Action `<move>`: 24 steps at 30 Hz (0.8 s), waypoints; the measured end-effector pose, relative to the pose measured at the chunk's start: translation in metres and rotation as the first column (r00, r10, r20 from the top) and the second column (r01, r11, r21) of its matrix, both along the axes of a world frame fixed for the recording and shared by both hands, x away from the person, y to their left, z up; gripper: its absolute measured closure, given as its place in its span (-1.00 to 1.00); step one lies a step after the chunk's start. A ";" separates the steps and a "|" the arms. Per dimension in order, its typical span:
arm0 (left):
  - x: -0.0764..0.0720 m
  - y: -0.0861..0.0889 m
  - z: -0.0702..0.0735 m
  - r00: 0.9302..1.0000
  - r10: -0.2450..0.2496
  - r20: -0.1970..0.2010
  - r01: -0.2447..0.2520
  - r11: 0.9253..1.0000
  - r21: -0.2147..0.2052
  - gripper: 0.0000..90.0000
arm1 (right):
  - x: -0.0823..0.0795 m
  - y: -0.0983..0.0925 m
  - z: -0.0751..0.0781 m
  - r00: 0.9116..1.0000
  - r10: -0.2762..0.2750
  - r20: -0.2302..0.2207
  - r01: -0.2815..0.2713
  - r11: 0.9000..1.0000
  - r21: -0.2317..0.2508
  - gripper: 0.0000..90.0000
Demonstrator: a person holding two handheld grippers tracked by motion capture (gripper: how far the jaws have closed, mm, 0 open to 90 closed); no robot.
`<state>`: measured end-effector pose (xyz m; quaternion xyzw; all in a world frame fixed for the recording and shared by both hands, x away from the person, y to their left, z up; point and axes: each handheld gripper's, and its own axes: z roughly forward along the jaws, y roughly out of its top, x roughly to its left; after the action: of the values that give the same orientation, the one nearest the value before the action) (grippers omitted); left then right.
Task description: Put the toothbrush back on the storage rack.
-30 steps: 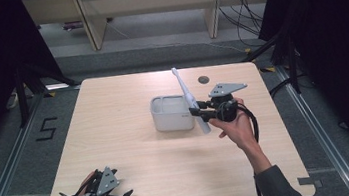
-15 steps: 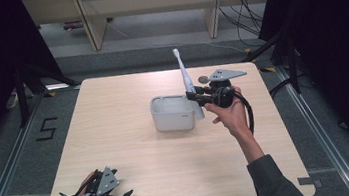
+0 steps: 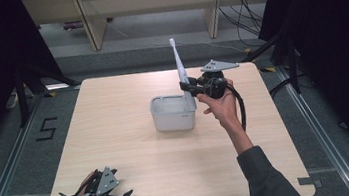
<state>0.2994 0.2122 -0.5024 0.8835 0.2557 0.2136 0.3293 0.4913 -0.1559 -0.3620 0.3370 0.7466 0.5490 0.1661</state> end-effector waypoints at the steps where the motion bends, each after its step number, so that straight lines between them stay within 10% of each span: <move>1: 0.000 0.000 0.000 1.000 -0.002 -0.002 0.002 1.000 -0.001 -0.65 | 0.001 0.001 0.000 1.000 -0.006 -0.017 0.006 1.000 0.017 0.48; 24: 0.000 0.000 0.000 1.000 -0.003 -0.006 0.003 1.000 0.000 -0.65 | 0.022 0.005 -0.020 0.996 -0.085 -0.018 0.085 0.996 0.039 0.47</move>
<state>0.2992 0.2122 -0.5024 0.8845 0.2551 0.2107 0.3288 0.5129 -0.1506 -0.3818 0.3762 0.7220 0.5533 0.1764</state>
